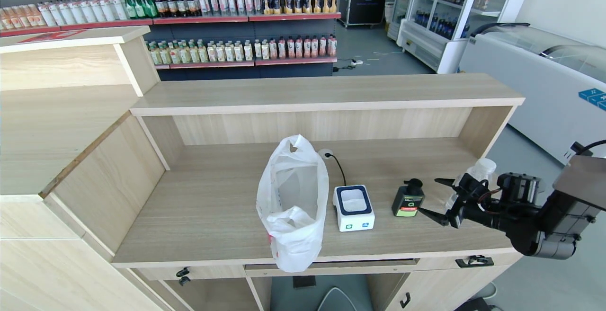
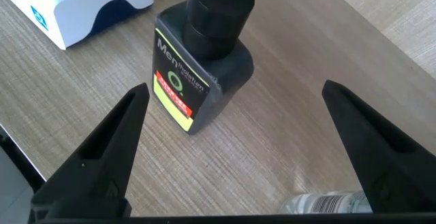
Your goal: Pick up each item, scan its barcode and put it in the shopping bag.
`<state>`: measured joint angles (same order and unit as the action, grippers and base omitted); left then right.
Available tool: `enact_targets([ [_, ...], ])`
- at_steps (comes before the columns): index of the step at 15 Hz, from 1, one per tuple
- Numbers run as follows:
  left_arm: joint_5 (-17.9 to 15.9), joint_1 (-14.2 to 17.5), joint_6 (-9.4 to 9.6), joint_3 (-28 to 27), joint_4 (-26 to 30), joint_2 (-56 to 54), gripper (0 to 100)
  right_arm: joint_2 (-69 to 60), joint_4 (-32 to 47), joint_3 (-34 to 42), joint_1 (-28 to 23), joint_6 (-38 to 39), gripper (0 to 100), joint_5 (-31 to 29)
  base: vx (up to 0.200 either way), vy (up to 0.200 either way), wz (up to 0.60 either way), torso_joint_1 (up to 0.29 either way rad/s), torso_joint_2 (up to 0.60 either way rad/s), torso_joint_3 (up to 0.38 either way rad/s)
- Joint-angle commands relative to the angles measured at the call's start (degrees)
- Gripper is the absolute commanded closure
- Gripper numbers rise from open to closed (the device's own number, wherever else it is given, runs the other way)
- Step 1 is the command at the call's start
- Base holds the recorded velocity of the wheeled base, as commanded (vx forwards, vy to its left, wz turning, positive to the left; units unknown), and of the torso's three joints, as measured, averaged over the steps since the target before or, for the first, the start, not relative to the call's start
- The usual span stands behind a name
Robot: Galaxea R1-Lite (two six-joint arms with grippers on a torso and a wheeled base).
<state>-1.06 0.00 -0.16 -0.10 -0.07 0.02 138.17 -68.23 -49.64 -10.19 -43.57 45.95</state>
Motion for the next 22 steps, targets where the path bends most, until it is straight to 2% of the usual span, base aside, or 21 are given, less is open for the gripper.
enact_targets([
  [1,0.0,0.0,-0.02,0.0,0.0,0.0,0,1.8,-0.1,-1.5,0.7,0.0,0,-0.1,0.0,0.0,0.0,0.0,0.0,0.0],
  [10,0.0,0.0,-0.02,0.0,0.0,0.0,0,5.3,0.8,-6.6,5.0,0.2,0,-0.1,0.0,0.0,0.0,0.0,0.0,0.0],
  [20,0.0,0.0,-0.02,0.0,0.0,0.0,0,8.3,1.8,-10.3,6.8,-0.1,0,-0.9,0.0,0.0,0.0,0.0,0.0,0.0],
  [21,0.0,0.0,-0.02,0.0,0.0,0.0,0,8.4,1.9,-10.4,6.9,-0.1,100,-0.9,0.0,0.0,0.0,0.0,0.0,0.0],
  [22,0.0,0.0,-0.02,0.0,0.0,0.0,0,8.5,1.9,-10.4,6.9,-0.1,100,-0.9,0.0,0.0,0.0,0.0,0.0,0.0],
])
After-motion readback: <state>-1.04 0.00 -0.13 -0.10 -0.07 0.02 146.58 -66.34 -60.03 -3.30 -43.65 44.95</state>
